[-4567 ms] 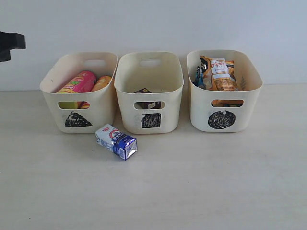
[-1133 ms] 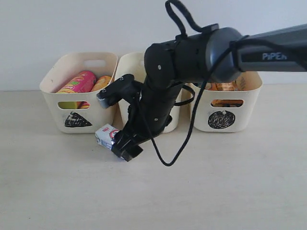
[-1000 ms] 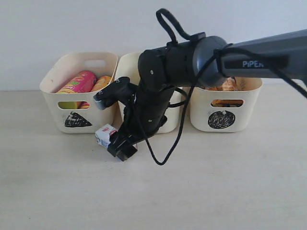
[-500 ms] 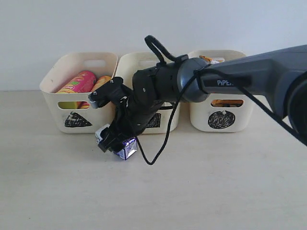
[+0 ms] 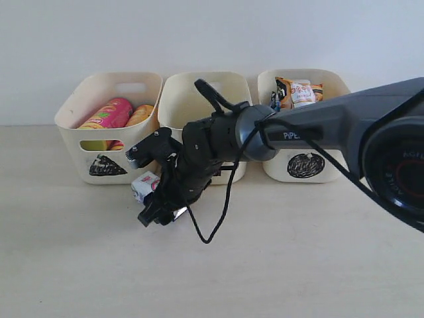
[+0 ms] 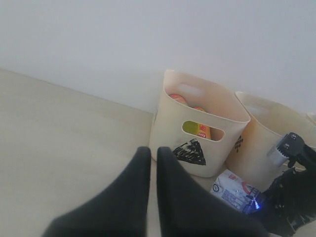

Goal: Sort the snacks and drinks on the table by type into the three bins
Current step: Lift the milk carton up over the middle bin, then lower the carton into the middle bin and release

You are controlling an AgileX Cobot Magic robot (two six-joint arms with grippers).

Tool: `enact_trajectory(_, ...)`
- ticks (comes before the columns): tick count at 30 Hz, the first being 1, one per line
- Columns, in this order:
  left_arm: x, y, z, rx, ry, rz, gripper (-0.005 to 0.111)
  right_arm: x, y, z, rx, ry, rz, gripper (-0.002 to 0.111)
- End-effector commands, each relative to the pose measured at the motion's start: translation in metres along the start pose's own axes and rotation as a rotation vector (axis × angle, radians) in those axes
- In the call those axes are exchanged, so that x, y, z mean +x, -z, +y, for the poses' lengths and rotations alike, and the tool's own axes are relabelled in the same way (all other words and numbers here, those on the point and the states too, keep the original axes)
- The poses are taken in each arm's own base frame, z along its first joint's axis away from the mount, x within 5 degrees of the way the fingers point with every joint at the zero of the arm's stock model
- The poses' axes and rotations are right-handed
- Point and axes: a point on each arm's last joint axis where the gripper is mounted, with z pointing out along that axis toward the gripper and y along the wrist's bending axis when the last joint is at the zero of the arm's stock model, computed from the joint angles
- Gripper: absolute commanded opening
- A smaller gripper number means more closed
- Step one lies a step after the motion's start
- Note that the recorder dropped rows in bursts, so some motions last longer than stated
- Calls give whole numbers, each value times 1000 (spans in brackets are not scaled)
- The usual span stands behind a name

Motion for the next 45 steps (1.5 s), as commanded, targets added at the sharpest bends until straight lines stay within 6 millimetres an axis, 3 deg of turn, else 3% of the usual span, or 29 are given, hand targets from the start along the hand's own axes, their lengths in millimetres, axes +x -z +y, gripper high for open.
enact_trajectory(1, 0, 0, 0, 0, 3, -14, 4, -9, 17, 0, -2, -9, -17, 34)
enact_trajectory(2, 0, 0, 0, 0, 3, -14, 4, -12, 25, 0, -6, -8, -13, 16)
enact_trajectory(4, 0, 0, 0, 0, 3, -14, 4, -19, 48, 1, -13, -6, -12, 0)
enact_trajectory(5, 0, 0, 0, 0, 3, -14, 4, -21, 55, 1, -15, -5, -10, 0)
enact_trajectory(13, 0, 0, 0, 0, 3, -14, 4, -43, 176, 3, 1, 91, -69, 0)
enact_trajectory(16, 0, 0, 0, 0, 3, -14, 4, -47, 204, -6, 115, 170, -112, 0)
enact_trajectory(20, 0, 0, 0, 0, 3, -13, 4, -51, 201, -24, 311, 140, -144, 0)
enact_trajectory(30, 0, 0, 0, -2, 3, -9, 4, -63, 168, -58, 665, 46, -327, 0)
enact_trajectory(33, 0, 0, 0, -2, 3, -9, 4, -62, 155, -75, 675, -81, -431, 0)
enact_trajectory(39, 0, 0, 0, -1, 8, -9, 4, -47, 122, -105, 594, -223, -460, 0)
enact_trajectory(45, 0, 0, 0, 2, 11, -14, 4, -42, 97, -107, 522, -227, -457, 0)
